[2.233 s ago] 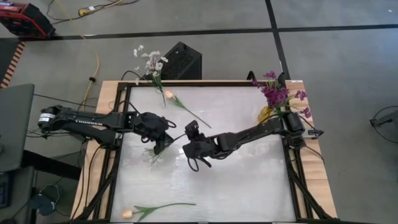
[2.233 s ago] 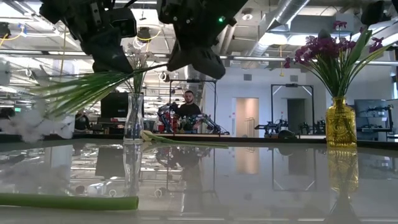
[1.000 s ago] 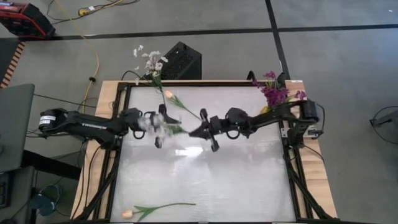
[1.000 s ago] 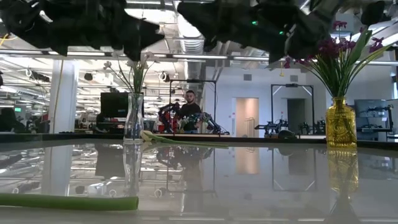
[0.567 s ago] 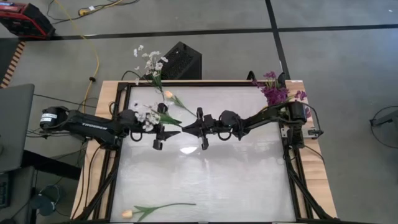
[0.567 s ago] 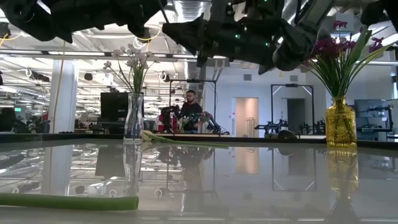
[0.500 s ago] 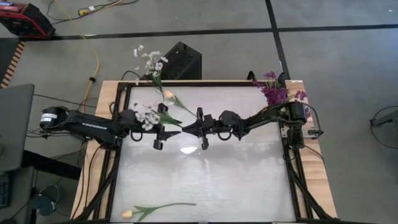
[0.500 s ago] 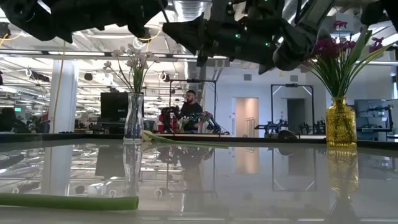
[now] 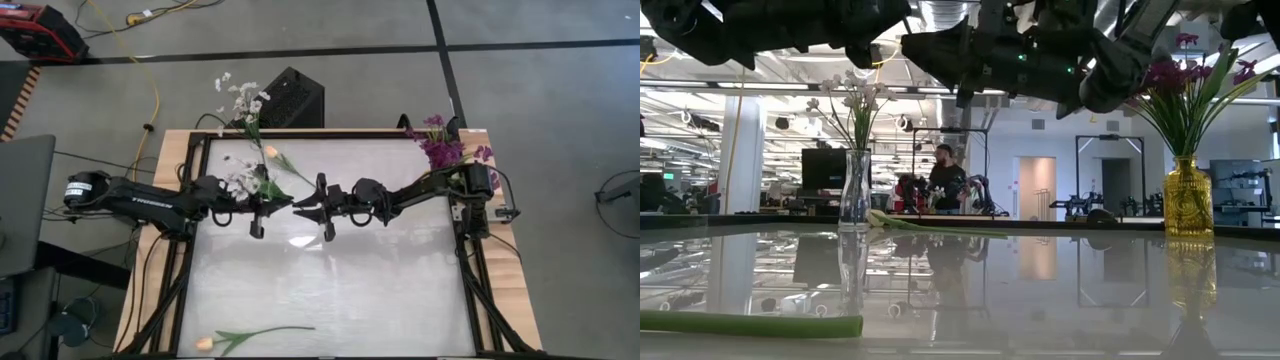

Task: Sort flowers into vase by color
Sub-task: Put the white flower into the transparent vase

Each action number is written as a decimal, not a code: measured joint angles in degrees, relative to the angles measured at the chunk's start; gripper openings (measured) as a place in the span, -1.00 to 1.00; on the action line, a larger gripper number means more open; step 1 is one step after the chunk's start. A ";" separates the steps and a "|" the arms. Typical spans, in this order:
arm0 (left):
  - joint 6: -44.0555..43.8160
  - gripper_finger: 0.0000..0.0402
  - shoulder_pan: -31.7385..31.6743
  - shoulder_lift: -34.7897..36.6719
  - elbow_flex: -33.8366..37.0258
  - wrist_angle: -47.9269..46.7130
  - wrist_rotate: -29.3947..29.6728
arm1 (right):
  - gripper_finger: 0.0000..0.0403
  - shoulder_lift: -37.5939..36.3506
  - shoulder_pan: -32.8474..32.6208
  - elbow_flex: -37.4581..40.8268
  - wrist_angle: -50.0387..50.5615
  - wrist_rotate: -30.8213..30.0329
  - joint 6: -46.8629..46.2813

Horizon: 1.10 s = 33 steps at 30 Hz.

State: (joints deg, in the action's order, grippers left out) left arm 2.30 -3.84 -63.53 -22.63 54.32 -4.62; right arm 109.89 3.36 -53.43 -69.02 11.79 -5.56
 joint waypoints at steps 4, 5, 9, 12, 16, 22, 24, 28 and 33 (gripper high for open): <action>-0.65 -0.98 0.04 2.04 -0.05 -2.93 3.44 | -0.06 0.00 0.03 0.00 0.18 0.03 0.00; -0.45 -0.99 0.04 3.33 -0.09 -4.92 5.20 | 0.03 0.00 0.16 0.00 0.45 -0.02 0.00; 2.99 -0.99 0.02 10.47 -0.95 -16.88 15.27 | 0.31 -0.02 0.39 -0.02 3.06 -0.62 0.04; 6.89 -0.99 -0.52 15.77 -2.93 -26.81 22.25 | 0.40 -0.04 0.39 -0.04 5.80 -1.05 0.15; 10.76 -1.00 -4.38 19.48 -4.17 -33.83 29.46 | 0.43 -0.02 0.24 0.07 7.84 0.94 0.15; 8.32 -1.00 -17.73 17.33 -4.15 -38.37 21.22 | 0.44 -0.02 0.14 0.07 7.76 0.32 0.15; 7.52 -1.00 -22.10 16.04 -4.15 -38.52 17.62 | 0.44 -0.04 -0.01 0.07 7.81 0.33 0.15; 7.44 -1.00 -29.78 14.62 -4.15 -38.24 13.75 | 0.44 -0.04 0.02 0.04 9.06 0.33 0.00; 6.50 -1.00 -35.84 12.02 -4.15 -38.11 7.57 | 0.44 -0.03 0.06 0.04 9.60 0.26 0.59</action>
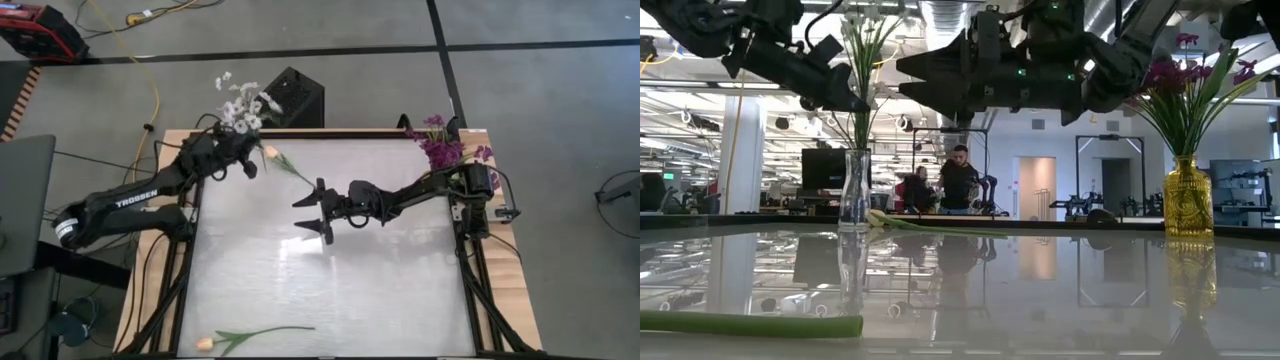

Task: Sort flowers into vase by color
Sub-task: Put the white flower into the transparent vase

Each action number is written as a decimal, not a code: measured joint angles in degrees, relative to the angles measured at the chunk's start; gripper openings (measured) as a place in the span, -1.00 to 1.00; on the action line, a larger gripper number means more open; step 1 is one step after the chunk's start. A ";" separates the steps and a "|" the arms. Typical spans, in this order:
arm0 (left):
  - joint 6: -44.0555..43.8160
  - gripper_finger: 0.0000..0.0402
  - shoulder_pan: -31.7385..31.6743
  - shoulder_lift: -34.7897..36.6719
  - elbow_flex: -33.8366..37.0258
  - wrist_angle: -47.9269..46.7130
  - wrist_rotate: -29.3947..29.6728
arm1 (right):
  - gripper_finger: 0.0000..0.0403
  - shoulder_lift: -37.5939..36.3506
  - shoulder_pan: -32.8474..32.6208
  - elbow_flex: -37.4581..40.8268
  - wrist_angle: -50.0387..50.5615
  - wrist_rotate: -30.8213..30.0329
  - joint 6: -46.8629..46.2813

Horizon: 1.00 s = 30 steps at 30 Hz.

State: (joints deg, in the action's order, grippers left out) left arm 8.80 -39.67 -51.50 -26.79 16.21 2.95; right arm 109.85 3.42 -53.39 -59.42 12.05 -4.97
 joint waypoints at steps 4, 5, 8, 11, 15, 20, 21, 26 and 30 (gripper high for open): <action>1.27 -1.00 -1.49 -1.18 0.00 0.63 -0.08 | 0.44 -0.01 -0.02 0.00 0.26 0.00 0.52; 1.27 -1.00 -1.55 -1.14 0.00 0.77 -0.18 | 0.44 -0.01 0.00 0.00 0.27 0.00 0.50; -0.05 -1.00 -1.56 0.30 0.00 1.46 -2.73 | 0.44 -0.01 0.04 0.00 1.01 -0.04 0.48; -1.42 -1.00 -1.26 2.16 0.00 1.39 -5.71 | 0.44 -0.01 0.02 0.00 1.66 -0.09 0.50; 0.74 -1.00 -0.84 4.95 0.00 -0.42 -2.38 | 0.44 -0.01 0.19 0.00 2.03 -0.09 0.50; 2.10 -1.00 -0.88 6.07 0.02 -2.97 1.05 | 0.44 -0.01 0.47 0.00 2.00 -0.15 0.53; 2.38 -1.00 -0.88 5.88 0.02 -3.23 1.34 | 0.44 0.00 0.52 0.00 1.98 -0.17 0.54; 2.94 -1.00 -0.86 3.58 0.04 -3.19 1.87 | 0.44 -0.01 0.55 0.00 1.97 -0.17 0.55; 4.34 -1.00 -0.86 2.47 0.04 -1.99 3.42 | 0.44 0.01 0.52 0.00 2.22 -0.16 0.50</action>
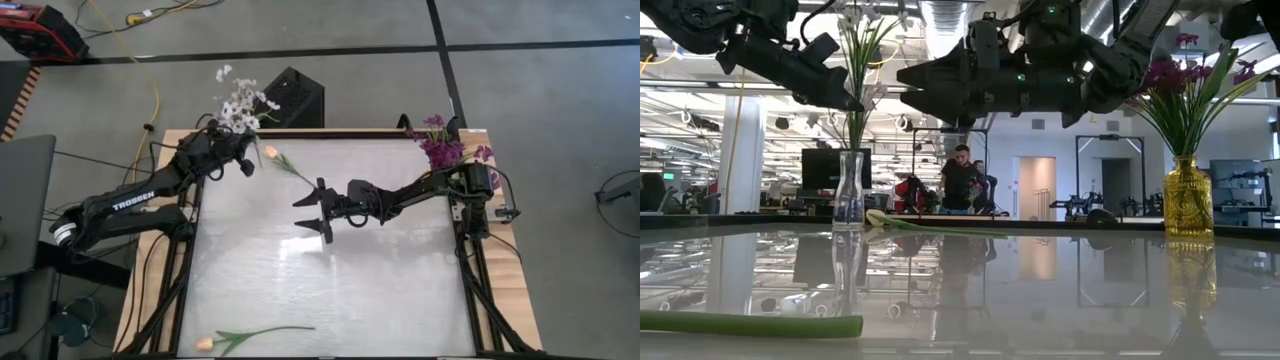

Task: Sort flowers into vase by color
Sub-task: Put the white flower into the transparent vase

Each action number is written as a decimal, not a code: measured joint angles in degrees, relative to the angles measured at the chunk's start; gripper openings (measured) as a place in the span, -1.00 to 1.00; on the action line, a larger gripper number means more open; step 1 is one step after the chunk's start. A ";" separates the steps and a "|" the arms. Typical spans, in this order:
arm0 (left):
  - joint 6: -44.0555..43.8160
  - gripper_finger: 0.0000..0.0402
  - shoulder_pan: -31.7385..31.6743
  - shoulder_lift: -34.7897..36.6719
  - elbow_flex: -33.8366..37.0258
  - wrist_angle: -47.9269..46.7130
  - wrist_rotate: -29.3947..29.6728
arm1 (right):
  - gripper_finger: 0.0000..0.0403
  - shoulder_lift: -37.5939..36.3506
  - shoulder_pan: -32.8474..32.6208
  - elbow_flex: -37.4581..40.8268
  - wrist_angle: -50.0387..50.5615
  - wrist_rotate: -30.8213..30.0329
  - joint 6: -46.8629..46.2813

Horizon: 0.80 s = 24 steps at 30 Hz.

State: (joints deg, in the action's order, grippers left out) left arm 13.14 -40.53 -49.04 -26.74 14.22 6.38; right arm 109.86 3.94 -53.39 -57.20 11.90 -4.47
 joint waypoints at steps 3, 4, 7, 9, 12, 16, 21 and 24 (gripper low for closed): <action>0.16 -1.00 0.00 0.06 0.00 0.46 0.11 | 0.44 0.00 -0.21 0.00 0.25 -0.01 0.00; 0.07 -1.00 0.00 0.26 0.00 0.34 0.11 | 0.44 -0.01 -0.30 0.00 0.25 -0.01 0.00; -0.37 -1.00 0.00 0.77 0.00 0.23 -0.34 | 0.44 -0.02 -0.53 0.00 0.23 0.00 0.00; -0.51 -1.00 0.00 1.30 0.00 0.22 -0.51 | 0.44 -0.02 -0.59 0.00 0.26 0.00 0.00; 0.08 -1.00 0.00 2.18 0.00 -0.42 0.92 | 0.44 -0.02 -0.52 0.00 0.29 0.00 0.02; 1.06 -1.00 -0.02 2.59 0.00 -1.80 2.97 | 0.44 -0.01 -0.48 0.00 0.30 0.00 0.32; 1.19 -1.00 -0.12 1.56 0.14 -1.72 3.03 | 0.44 -0.01 -0.41 0.00 0.23 0.00 0.39; 1.22 -1.00 -0.99 0.75 2.01 1.54 3.06 | 0.44 -0.02 -0.41 0.00 0.19 0.00 0.39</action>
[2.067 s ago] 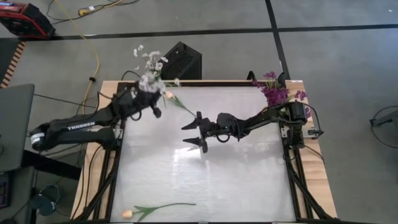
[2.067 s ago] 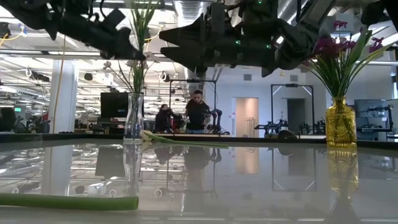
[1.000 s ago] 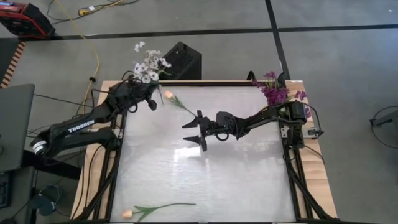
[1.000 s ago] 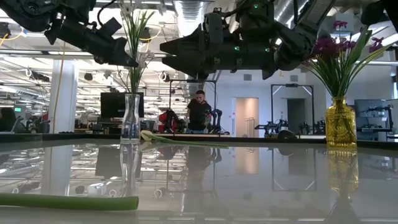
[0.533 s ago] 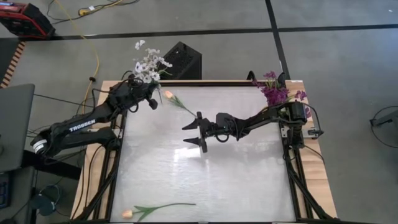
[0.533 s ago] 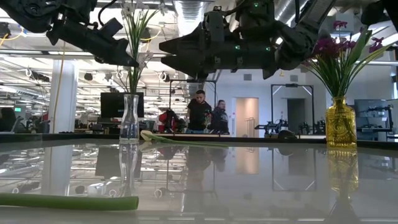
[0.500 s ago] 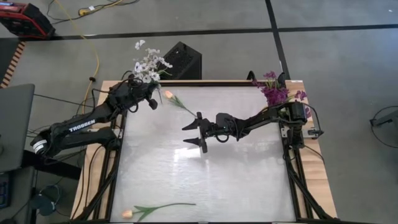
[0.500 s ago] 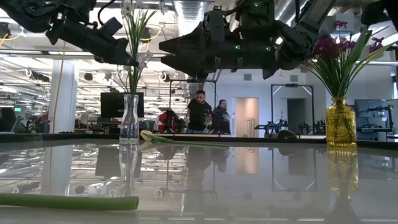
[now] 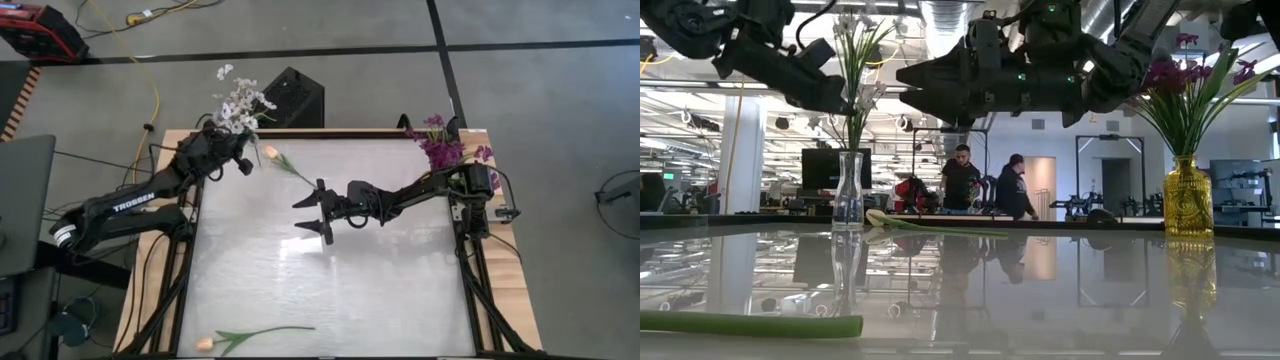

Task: Sort flowers into vase by color
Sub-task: Put the white flower into the transparent vase

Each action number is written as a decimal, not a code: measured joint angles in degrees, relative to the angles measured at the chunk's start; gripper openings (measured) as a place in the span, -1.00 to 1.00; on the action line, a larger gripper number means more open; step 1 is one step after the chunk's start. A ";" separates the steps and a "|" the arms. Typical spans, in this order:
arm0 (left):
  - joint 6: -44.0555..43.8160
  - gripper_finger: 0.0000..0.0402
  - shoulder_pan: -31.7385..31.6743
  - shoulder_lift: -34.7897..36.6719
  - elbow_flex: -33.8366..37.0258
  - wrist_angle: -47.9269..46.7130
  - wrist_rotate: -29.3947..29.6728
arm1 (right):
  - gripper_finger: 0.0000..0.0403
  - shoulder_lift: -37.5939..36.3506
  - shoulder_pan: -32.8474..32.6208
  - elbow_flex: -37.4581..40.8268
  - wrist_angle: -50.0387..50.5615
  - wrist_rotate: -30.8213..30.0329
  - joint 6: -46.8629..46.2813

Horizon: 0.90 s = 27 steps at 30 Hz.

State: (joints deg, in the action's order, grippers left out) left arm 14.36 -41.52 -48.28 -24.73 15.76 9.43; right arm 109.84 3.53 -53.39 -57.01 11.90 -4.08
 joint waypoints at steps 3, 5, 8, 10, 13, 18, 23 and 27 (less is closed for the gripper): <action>-0.25 -1.00 -1.19 -0.23 1.73 1.66 0.09 | 0.44 0.02 -0.24 0.00 0.02 0.00 0.00; -0.69 -1.00 -1.60 -0.06 2.65 2.39 0.07 | 0.44 0.01 -0.53 0.00 0.02 0.00 0.00; -1.64 -1.00 -1.90 -0.08 3.45 2.46 -0.73 | 0.44 0.02 -0.92 0.00 0.02 0.00 0.00; -2.98 -1.00 -2.08 -0.26 3.56 2.08 -1.42 | 0.44 0.01 -0.94 0.00 0.00 0.04 0.00; -4.13 -1.00 -2.22 -0.56 3.58 0.88 -1.57 | 0.44 0.02 -0.83 0.00 0.00 0.02 0.00; -5.57 -0.99 -2.29 -0.54 3.58 0.44 -1.42 | 0.44 0.01 -0.81 0.00 -0.15 0.02 0.00; -6.58 -0.82 -2.38 -0.54 3.58 0.44 -1.21 | 0.44 0.02 -0.85 0.00 -0.20 0.02 -0.41; -7.12 -0.58 -2.38 -0.54 3.58 -0.21 -1.16 | 0.44 0.01 -0.85 0.00 -0.16 0.02 -0.45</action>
State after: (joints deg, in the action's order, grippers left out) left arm 7.23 -43.90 -48.82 -21.15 15.56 8.27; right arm 109.85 2.68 -53.39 -57.17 11.92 -4.52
